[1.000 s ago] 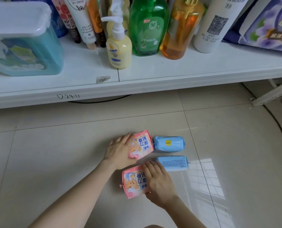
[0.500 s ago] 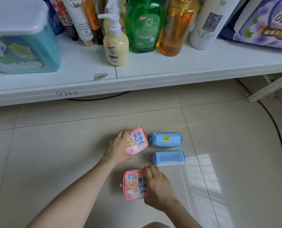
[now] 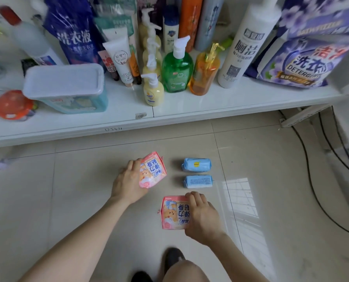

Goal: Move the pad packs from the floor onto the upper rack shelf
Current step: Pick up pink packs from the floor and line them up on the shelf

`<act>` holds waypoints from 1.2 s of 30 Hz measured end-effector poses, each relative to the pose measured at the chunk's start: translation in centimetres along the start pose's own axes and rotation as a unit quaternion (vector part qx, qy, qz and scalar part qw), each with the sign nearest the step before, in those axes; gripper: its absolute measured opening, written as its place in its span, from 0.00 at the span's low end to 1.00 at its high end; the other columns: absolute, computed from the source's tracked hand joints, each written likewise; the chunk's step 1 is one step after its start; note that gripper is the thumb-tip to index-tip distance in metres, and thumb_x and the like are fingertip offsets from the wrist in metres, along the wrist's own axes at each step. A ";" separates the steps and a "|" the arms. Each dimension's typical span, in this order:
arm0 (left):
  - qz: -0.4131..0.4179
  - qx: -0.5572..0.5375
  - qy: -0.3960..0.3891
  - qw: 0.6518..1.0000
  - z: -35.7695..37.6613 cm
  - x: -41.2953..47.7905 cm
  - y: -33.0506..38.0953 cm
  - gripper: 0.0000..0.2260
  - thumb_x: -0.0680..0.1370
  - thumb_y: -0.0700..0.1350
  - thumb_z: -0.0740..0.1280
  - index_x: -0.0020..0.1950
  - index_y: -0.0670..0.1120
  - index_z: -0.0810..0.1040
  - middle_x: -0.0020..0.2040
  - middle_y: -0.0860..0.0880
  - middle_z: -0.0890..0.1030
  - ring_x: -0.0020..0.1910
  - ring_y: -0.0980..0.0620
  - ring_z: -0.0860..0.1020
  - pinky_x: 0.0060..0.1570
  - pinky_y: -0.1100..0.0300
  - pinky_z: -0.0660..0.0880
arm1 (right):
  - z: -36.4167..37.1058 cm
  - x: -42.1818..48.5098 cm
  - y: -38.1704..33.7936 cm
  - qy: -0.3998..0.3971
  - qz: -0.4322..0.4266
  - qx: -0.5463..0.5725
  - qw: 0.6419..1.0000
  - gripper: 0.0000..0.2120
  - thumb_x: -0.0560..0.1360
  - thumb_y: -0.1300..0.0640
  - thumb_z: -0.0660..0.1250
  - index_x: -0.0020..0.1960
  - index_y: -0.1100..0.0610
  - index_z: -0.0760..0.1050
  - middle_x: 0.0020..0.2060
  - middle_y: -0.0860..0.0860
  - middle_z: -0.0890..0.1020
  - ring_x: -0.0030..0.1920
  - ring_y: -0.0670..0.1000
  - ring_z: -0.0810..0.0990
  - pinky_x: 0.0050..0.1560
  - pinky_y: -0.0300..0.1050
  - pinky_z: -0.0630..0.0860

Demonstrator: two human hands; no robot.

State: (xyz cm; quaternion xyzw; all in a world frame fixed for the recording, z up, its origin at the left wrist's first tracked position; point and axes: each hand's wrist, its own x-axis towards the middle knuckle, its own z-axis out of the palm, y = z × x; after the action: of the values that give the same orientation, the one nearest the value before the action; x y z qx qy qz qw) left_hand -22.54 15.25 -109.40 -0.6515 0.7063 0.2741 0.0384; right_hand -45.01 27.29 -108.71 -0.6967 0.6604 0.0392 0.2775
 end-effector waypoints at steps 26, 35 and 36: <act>-0.046 -0.059 0.081 0.994 -40.7 -28.5 6.6 0.45 0.52 0.52 0.77 0.68 0.55 0.66 0.56 0.53 0.72 0.52 0.49 0.77 0.43 0.58 0.73 | -39.7 -18.2 -18.7 -0.019 -0.043 0.072 0.996 0.40 0.57 0.49 0.74 0.65 0.53 0.63 0.53 0.49 0.72 0.48 0.51 0.77 0.47 0.44 0.78; -0.004 -0.109 0.161 0.981 -52.4 -40.4 5.5 0.37 0.54 0.54 0.75 0.63 0.58 0.73 0.52 0.59 0.79 0.49 0.59 0.78 0.44 0.64 0.74 | -49.6 -26.4 -27.5 0.049 -0.106 0.074 0.990 0.44 0.55 0.42 0.76 0.66 0.54 0.65 0.52 0.49 0.76 0.51 0.50 0.76 0.51 0.47 0.77; 0.001 -0.108 0.170 0.980 -53.8 -41.8 5.6 0.37 0.53 0.54 0.74 0.63 0.57 0.73 0.52 0.59 0.79 0.49 0.58 0.79 0.46 0.62 0.76 | -50.6 -27.3 -28.5 0.057 -0.115 0.075 0.989 0.43 0.56 0.42 0.77 0.66 0.54 0.65 0.52 0.48 0.76 0.51 0.50 0.76 0.51 0.46 0.76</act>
State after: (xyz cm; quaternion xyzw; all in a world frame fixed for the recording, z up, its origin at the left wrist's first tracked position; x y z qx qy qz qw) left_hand -5.29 29.30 -44.76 -0.6882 0.6693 0.2343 -0.1531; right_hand -37.40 28.87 -44.99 -0.7464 0.5916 -0.0824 0.2935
